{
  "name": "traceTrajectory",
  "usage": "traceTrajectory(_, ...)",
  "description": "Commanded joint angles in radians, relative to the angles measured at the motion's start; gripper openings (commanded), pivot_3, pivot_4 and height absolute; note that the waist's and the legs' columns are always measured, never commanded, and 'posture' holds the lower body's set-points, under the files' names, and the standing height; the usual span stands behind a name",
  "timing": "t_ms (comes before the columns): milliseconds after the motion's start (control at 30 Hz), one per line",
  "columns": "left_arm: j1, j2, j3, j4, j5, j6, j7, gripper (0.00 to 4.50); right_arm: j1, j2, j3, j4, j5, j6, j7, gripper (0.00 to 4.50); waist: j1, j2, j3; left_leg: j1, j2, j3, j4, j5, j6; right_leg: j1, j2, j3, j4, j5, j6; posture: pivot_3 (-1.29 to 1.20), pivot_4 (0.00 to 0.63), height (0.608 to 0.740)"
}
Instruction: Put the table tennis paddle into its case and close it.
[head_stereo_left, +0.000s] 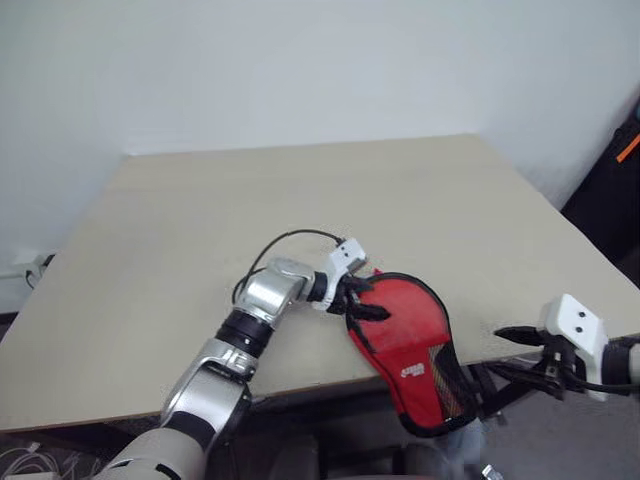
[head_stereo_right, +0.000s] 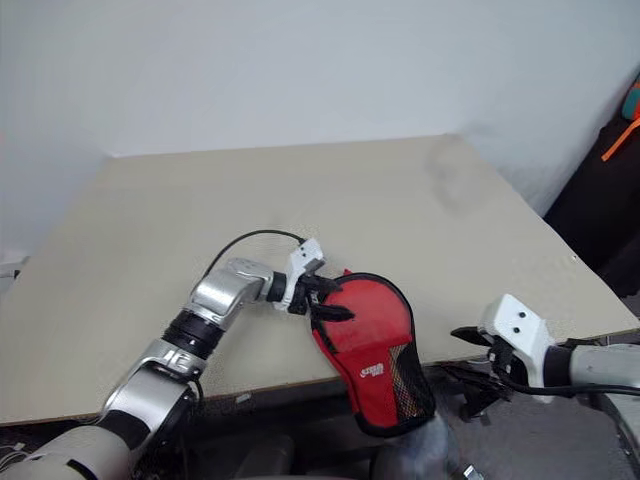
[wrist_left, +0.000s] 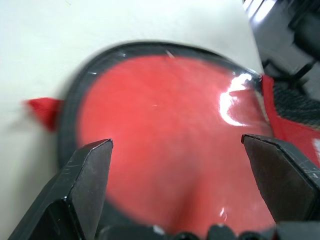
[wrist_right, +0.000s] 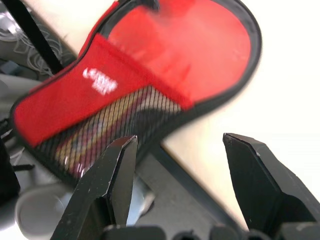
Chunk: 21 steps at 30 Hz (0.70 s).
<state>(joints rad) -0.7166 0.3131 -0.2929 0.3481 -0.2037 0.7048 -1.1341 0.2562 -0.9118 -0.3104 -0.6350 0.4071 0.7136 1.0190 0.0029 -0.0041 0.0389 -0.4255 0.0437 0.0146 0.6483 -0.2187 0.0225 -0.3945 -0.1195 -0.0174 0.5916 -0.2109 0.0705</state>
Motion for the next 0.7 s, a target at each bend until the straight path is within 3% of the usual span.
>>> traceTrajectory(33, 0.0, 0.059, 0.04, -0.117, -0.056, 0.021, -0.049, 4.5, -0.065, 0.036, 0.029, 0.03, 0.03, -0.007, -0.043, 2.97, 0.003, -0.001, 0.001, -0.004, 0.0, 0.0, 0.002, 0.0, 0.0, -0.003, 0.001, 0.001, 0.001, 0.001, 0.001, 0.0, 0.0, 0.74)
traceTrajectory(367, 0.181, 0.329, 0.091, -0.391, -0.107, 0.057, -0.093, 4.5, -0.344, 0.238, 0.141, 0.235, 0.039, -0.055, -0.194, 2.97, -0.001, -0.001, 0.003, -0.001, 0.001, 0.001, 0.007, -0.004, 0.002, 0.0, 0.002, 0.002, 0.004, -0.001, 0.001, 0.0, 0.0, 0.74)
traceTrajectory(533, 0.392, 0.472, 0.116, -0.564, -0.126, 0.042, -0.098, 4.5, -0.433, 0.345, 0.21, 0.338, 0.003, -0.112, -0.259, 2.97, -0.006, 0.001, 0.005, -0.001, 0.002, 0.004, 0.013, -0.006, -0.003, -0.007, 0.001, 0.004, 0.017, -0.001, 0.0, 0.0, 0.0, 0.74)
traceTrajectory(700, 0.51, 0.507, 0.136, -0.633, -0.149, 0.069, -0.043, 4.5, -0.469, 0.378, 0.268, 0.391, -0.022, -0.158, -0.261, 2.97, 0.001, 0.002, 0.006, -0.002, 0.003, 0.004, 0.013, -0.002, -0.005, -0.011, 0.001, 0.003, 0.02, 0.001, -0.004, 0.0, 0.0, 0.74)
